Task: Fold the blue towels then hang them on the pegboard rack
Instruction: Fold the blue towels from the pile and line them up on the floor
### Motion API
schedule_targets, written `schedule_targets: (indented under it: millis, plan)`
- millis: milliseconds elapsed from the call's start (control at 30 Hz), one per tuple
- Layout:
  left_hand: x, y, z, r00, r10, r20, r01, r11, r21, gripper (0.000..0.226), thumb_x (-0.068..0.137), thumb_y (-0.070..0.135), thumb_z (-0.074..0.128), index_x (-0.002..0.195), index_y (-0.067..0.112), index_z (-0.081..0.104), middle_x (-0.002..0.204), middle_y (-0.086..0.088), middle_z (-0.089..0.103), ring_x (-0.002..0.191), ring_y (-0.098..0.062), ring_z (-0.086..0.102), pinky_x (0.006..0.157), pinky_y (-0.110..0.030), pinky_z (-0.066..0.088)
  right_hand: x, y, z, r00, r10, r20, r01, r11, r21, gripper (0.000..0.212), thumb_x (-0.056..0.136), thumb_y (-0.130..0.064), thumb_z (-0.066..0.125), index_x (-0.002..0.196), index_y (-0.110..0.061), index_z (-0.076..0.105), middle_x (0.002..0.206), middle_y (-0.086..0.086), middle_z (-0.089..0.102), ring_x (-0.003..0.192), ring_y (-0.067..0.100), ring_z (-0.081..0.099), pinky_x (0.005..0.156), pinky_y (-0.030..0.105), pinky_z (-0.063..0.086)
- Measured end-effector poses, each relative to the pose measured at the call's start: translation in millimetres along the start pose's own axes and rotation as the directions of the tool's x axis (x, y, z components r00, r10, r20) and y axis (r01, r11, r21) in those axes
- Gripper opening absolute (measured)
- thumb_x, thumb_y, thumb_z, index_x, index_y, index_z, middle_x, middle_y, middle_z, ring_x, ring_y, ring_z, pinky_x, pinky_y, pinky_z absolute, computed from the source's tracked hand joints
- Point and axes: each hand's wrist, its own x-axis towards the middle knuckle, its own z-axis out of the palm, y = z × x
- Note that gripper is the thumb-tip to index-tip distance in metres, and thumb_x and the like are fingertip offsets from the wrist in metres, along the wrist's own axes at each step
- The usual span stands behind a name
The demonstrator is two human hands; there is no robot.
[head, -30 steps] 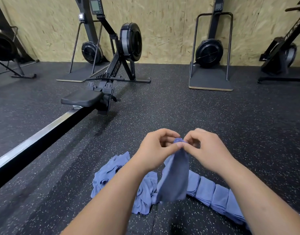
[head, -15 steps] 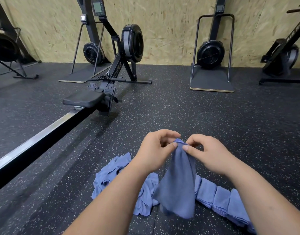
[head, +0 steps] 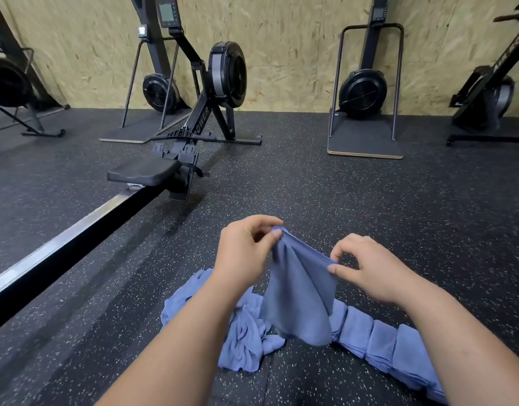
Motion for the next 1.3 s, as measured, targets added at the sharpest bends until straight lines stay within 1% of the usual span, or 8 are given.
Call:
schedule_targets:
  millis: [267, 467, 600, 767, 900, 1000, 1167, 1300]
  plan:
    - [6, -12, -28, 0.978, -0.025, -0.208, 0.026, 1.000, 0.000, 0.017, 0.096, 0.014, 0.076, 0.105, 0.027, 0.080, 0.091, 0.018, 0.079, 0.083, -0.003, 0.074, 0.084, -0.029, 0.058, -11, 29, -2, 0.982, 0.185, 0.033, -0.175, 0.963, -0.207, 0.029, 0.094, -0.060, 0.064, 0.083, -0.034, 0.060, 0.102, -0.017, 0.053, 0.107, 0.014, 0.043, 0.095, 0.042, 0.048]
    - [-2, -10, -34, 0.971, -0.008, -0.238, 0.049, 0.985, 0.165, 0.021, 0.097, 0.020, 0.075, 0.116, 0.027, 0.080, 0.101, 0.020, 0.078, 0.092, 0.010, 0.070, 0.091, -0.014, 0.052, -26, 28, -19, 0.924, 0.309, -0.224, -0.359, 0.903, -0.237, 0.038, 0.097, -0.063, 0.060, 0.077, -0.031, 0.061, 0.085, -0.013, 0.060, 0.097, 0.021, 0.056, 0.076, 0.036, 0.048]
    - [-7, -9, -33, 0.970, 0.008, -0.243, 0.044, 0.977, 0.207, 0.016, 0.097, 0.019, 0.076, 0.108, 0.030, 0.081, 0.095, 0.021, 0.077, 0.089, 0.008, 0.070, 0.089, -0.017, 0.053, -34, 16, -31, 0.866, 0.336, -0.371, -0.430, 0.879, -0.208, 0.017, 0.098, -0.054, 0.064, 0.094, -0.039, 0.071, 0.086, -0.012, 0.070, 0.090, 0.022, 0.064, 0.070, 0.034, 0.054]
    - [-13, -11, -34, 0.974, -0.053, -0.219, 0.116, 0.952, 0.285, 0.009, 0.098, 0.025, 0.073, 0.099, 0.033, 0.073, 0.084, 0.019, 0.074, 0.082, -0.002, 0.069, 0.079, -0.029, 0.055, -42, 10, -38, 0.846, 0.229, -0.481, -0.341, 0.926, -0.159, 0.021, 0.102, -0.035, 0.066, 0.120, -0.033, 0.076, 0.120, -0.009, 0.075, 0.109, 0.028, 0.068, 0.085, 0.040, 0.057]
    - [-14, -10, -34, 0.971, -0.082, -0.226, 0.159, 0.924, 0.347, 0.008, 0.099, 0.026, 0.070, 0.098, 0.033, 0.068, 0.082, 0.014, 0.073, 0.080, -0.017, 0.070, 0.076, -0.036, 0.056, -47, 7, -43, 0.762, 0.077, -0.643, -0.205, 0.971, -0.126, 0.011, 0.097, -0.026, 0.074, 0.104, -0.024, 0.082, 0.105, -0.007, 0.078, 0.090, 0.027, 0.072, 0.075, 0.038, 0.057]
    - [-14, -10, -34, 0.965, -0.077, -0.251, 0.167, 0.918, 0.361, 0.019, 0.100, 0.027, 0.068, 0.116, 0.036, 0.071, 0.096, 0.009, 0.077, 0.091, -0.021, 0.072, 0.081, -0.036, 0.056, -48, 4, -45, 0.730, 0.031, -0.683, -0.147, 0.983, -0.113, 0.008, 0.095, -0.021, 0.077, 0.101, -0.020, 0.083, 0.098, -0.004, 0.078, 0.087, 0.027, 0.071, 0.075, 0.039, 0.056]
    - [-12, -9, -31, 0.945, -0.074, -0.318, 0.200, 0.901, 0.386, 0.015, 0.103, 0.034, 0.063, 0.114, 0.036, 0.073, 0.094, 0.002, 0.078, 0.090, -0.028, 0.072, 0.079, -0.039, 0.057, -46, 6, -45, 0.753, -0.003, -0.658, -0.114, 0.984, -0.135, 0.010, 0.091, -0.019, 0.080, 0.099, -0.024, 0.080, 0.090, -0.005, 0.075, 0.089, 0.027, 0.068, 0.078, 0.042, 0.056]
    - [-12, -6, -30, 0.935, -0.097, -0.341, 0.230, 0.898, 0.375, 0.008, 0.104, 0.037, 0.062, 0.106, 0.033, 0.069, 0.084, 0.004, 0.075, 0.082, -0.028, 0.068, 0.074, -0.040, 0.056, -46, 2, -46, 0.792, 0.076, -0.605, -0.150, 0.986, -0.072, 0.029, 0.092, -0.023, 0.078, 0.118, -0.035, 0.074, 0.082, -0.016, 0.066, 0.085, 0.020, 0.061, 0.074, 0.040, 0.054]
